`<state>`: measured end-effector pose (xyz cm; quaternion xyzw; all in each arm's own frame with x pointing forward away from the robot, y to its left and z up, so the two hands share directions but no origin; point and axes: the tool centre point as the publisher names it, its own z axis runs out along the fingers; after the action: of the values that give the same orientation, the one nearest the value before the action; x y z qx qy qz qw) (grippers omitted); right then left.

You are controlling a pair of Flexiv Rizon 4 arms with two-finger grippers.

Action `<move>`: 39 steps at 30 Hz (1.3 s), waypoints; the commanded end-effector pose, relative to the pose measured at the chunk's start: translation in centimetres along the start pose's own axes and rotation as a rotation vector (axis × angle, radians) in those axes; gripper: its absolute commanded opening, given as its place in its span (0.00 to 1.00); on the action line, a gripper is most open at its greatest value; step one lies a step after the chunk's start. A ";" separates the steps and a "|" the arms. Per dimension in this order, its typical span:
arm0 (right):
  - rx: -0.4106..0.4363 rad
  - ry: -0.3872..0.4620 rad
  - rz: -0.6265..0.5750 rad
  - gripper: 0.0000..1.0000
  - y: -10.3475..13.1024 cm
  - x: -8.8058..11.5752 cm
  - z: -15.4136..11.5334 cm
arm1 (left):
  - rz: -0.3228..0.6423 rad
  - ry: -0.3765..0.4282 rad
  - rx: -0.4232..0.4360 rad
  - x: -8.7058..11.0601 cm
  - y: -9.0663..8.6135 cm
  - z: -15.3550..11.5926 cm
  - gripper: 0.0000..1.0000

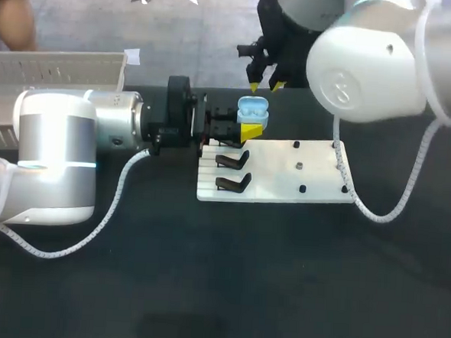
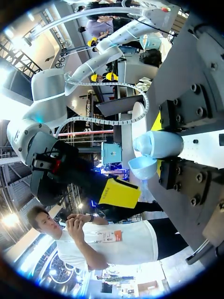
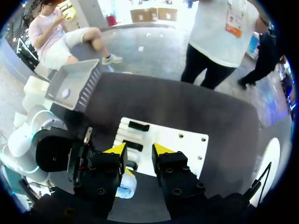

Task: Pick up each earbud case from the left stands, insert the matching earbuds, close the lid, and place the case in the box.

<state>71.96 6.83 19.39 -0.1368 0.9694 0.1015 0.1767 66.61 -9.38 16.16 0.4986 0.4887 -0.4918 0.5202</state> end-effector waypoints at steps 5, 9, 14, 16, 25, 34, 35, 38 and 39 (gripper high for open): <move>-0.002 0.000 0.001 0.35 0.7 2.4 -1.2 | 0.004 -0.004 -0.006 0.1 -0.1 0.0 0.00; -0.003 0.001 -0.005 0.36 1.0 3.3 -1.6 | 0.004 -0.004 -0.006 0.1 -0.1 0.0 0.00; -0.010 -0.041 0.022 0.38 1.3 3.6 -2.1 | 0.004 -0.004 -0.006 0.1 -0.1 0.0 0.00; -0.015 -0.084 0.065 0.47 0.8 3.4 -2.8 | 0.004 -0.004 -0.006 0.1 -0.1 0.0 0.00; -0.008 -0.242 0.301 1.00 -4.5 4.7 -4.4 | 0.067 -0.043 -0.189 -3.6 3.8 -7.7 0.00; -0.034 -0.167 0.392 1.00 -6.0 8.0 -2.3 | 0.168 0.035 -0.429 -5.3 9.0 -18.6 0.00; -0.039 -0.157 0.392 1.00 -5.9 8.3 -2.1 | 0.176 0.049 -0.449 -5.4 9.5 -19.7 0.00; -0.043 -0.145 0.411 1.00 -5.5 8.7 -1.7 | 0.192 0.073 -0.500 -5.7 10.8 -22.7 0.00; -0.044 -0.146 0.423 1.00 -5.4 8.8 -1.6 | 0.187 0.078 -0.517 -5.5 11.2 -23.5 0.00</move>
<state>65.24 -1.05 17.20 0.0662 0.9633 0.1685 0.1984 78.43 11.49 20.99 0.4373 0.5535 -0.3068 0.6390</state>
